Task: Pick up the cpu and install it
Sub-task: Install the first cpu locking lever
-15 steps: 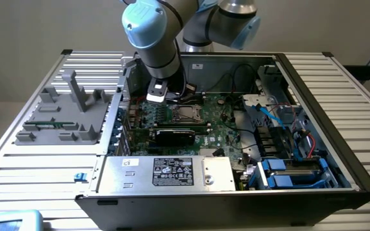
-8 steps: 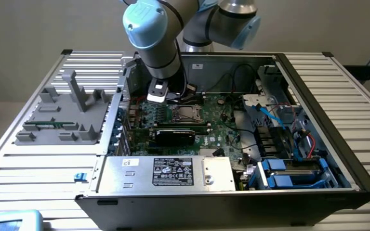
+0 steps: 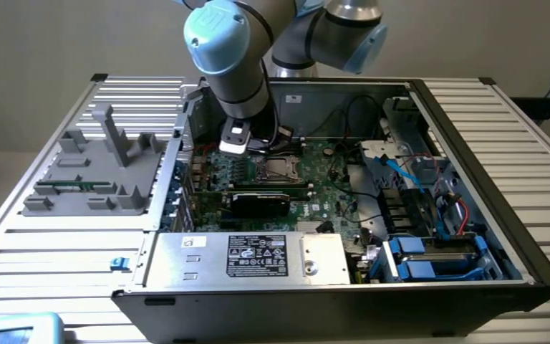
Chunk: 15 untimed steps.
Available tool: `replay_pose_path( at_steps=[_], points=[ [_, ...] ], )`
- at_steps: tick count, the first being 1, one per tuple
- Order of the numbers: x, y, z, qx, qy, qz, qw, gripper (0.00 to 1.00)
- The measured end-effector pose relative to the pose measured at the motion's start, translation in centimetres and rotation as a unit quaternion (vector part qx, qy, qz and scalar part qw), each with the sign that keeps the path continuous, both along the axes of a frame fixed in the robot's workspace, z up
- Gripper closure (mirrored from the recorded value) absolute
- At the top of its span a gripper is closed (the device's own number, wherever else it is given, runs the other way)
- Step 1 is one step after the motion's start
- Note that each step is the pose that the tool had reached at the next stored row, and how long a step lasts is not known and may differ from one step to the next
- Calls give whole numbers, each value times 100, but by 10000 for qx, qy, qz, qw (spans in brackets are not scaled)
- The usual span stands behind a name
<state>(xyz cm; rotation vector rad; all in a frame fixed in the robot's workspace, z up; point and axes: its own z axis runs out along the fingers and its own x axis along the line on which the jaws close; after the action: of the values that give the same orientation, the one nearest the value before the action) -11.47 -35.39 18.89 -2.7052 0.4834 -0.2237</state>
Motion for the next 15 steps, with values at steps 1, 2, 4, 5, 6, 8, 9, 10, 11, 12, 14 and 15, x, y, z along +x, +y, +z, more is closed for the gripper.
replay_pose_path(
  at_steps=[1, 2, 4, 5, 6, 8, 9, 10, 11, 12, 14, 15],
  points=[
    [2, -1, -2, 0, 0, 0, 10000, 89],
    [4, -2, -4, -1, 0, 0, 10000, 89],
    [9, -3, -7, -2, 0, 0, 10000, 89],
    [11, -4, -10, -1, 0, 0, 10000, 89],
    [13, -4, -11, -2, 0, 0, 10000, 89],
    [16, -6, -14, -3, 0, 0, 10000, 89],
    [17, -7, -15, -4, -1, 0, 10000, 89],
    [18, -7, -17, -5, 0, 0, 10000, 89],
    [19, -7, -18, -6, 0, 0, 10000, 89],
    [21, -7, -19, -6, 0, 0, 10000, 89],
    [25, -7, -21, -9, 0, 0, 10000, 89],
    [28, -7, -22, -10, 1, 0, 10000, 89]
  ],
)
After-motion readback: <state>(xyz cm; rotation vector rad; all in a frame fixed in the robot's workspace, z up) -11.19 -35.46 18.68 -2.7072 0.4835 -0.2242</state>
